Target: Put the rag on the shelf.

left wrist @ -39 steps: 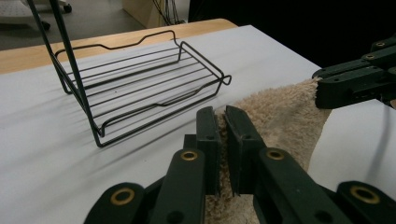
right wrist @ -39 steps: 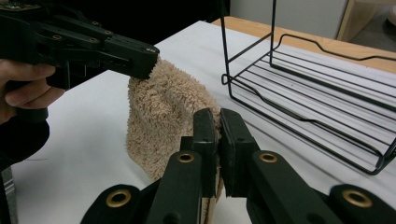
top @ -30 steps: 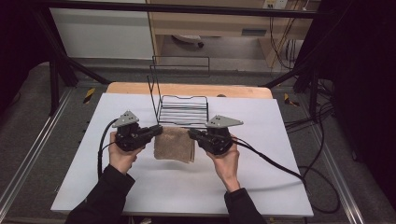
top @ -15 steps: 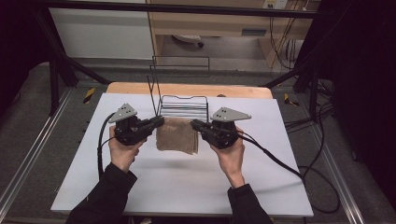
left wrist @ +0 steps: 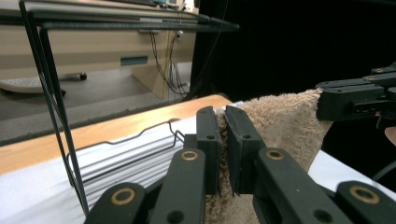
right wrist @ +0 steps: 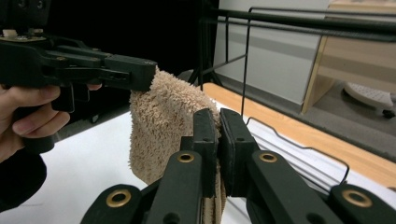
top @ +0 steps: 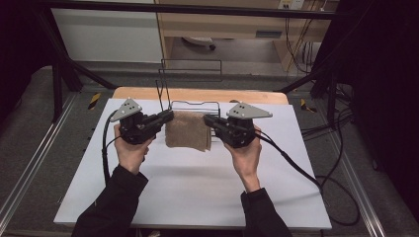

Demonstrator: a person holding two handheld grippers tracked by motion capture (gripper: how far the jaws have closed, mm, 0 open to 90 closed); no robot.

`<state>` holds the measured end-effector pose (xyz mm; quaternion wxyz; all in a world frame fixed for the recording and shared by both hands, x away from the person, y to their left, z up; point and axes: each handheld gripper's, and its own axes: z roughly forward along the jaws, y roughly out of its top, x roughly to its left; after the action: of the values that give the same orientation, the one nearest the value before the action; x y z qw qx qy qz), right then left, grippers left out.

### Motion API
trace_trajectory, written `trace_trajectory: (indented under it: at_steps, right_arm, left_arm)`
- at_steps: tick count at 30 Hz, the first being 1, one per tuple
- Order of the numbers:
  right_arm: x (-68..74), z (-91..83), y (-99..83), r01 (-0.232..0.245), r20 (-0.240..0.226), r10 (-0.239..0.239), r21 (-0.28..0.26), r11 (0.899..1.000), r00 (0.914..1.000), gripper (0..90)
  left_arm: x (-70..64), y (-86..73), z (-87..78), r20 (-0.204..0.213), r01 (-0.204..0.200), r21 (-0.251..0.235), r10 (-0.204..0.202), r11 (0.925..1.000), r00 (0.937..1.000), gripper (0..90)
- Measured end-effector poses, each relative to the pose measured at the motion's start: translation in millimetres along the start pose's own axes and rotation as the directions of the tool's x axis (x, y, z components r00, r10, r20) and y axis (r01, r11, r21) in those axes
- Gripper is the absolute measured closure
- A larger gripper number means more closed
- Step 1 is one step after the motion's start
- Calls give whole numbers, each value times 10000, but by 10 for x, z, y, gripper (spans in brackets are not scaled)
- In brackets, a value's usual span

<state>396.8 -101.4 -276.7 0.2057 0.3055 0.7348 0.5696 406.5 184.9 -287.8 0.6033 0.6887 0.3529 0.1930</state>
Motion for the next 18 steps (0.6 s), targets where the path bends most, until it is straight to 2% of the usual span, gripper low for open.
trace_trajectory:
  at_steps: [5,18]
  right_arm:
    - [-22,7,105,35,145,-32,-241,9997,9999,862]
    - [-63,-3,343,219,495,-178,-838,9962,9986,862]
  left_arm:
    - [-3,102,16,-126,61,-326,-65,9994,9999,844]
    - [10,333,57,-280,-158,-913,132,9957,9995,845]
